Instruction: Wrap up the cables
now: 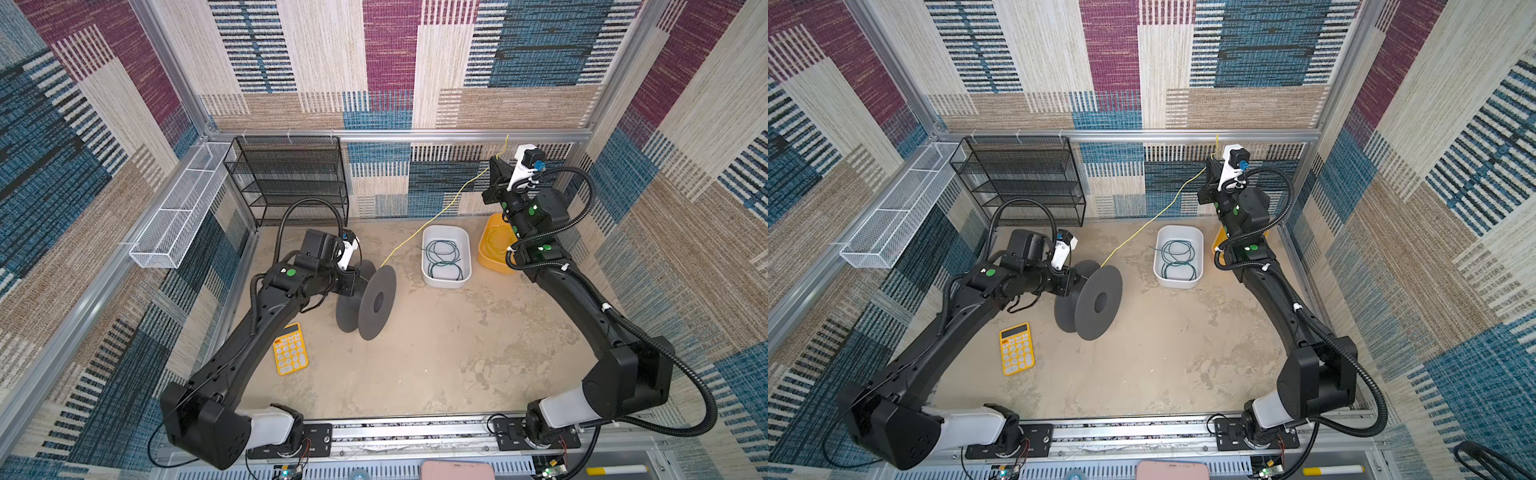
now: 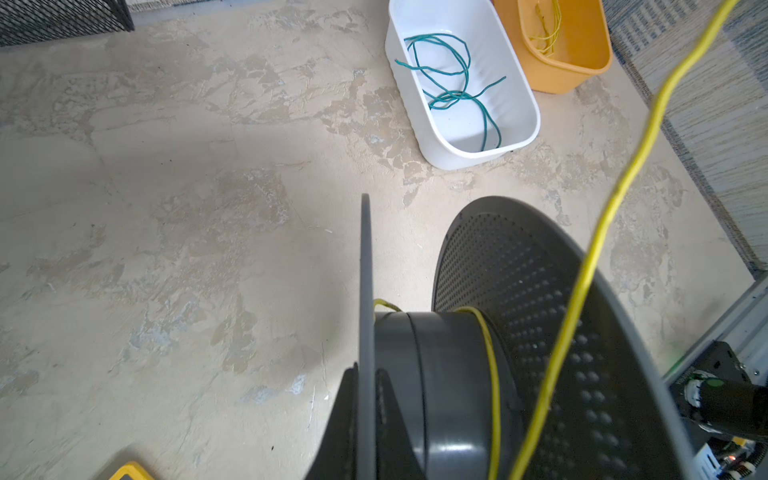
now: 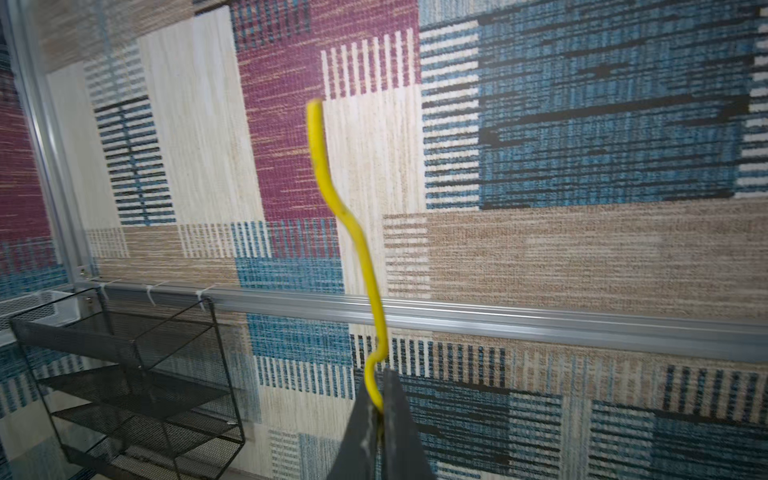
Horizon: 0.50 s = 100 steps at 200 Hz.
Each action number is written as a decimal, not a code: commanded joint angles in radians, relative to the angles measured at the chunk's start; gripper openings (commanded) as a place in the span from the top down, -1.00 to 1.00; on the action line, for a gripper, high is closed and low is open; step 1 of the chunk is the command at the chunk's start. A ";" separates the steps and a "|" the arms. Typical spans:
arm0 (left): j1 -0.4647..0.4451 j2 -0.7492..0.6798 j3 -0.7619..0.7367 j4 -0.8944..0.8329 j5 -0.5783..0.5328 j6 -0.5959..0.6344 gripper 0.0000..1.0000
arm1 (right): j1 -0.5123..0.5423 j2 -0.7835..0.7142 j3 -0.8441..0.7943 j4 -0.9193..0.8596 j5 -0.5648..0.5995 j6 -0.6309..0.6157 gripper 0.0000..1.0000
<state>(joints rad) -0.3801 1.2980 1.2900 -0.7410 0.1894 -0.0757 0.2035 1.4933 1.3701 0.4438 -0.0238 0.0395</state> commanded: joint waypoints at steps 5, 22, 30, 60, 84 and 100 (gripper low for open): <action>0.004 -0.057 -0.054 -0.055 -0.027 0.013 1.00 | -0.010 0.027 0.059 0.010 0.179 -0.027 1.00; 0.003 -0.091 -0.084 -0.072 -0.034 0.017 1.00 | -0.017 0.032 0.069 0.004 0.218 -0.018 1.00; 0.004 -0.104 -0.092 -0.080 -0.034 0.022 1.00 | -0.024 0.031 0.070 0.003 0.234 -0.012 1.00; 0.002 -0.127 -0.092 -0.110 -0.033 0.023 1.00 | -0.050 0.028 0.083 -0.017 0.275 0.013 1.00; 0.003 -0.143 -0.087 -0.124 -0.033 0.034 1.00 | -0.066 0.034 0.107 -0.034 0.295 0.017 1.00; 0.002 -0.148 -0.085 -0.131 -0.021 0.040 1.00 | -0.075 0.035 0.109 -0.037 0.292 0.028 1.00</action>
<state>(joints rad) -0.3828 1.1610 1.2068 -0.6563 0.2249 -0.0711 0.1612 1.5276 1.4578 0.2932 0.0456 0.0616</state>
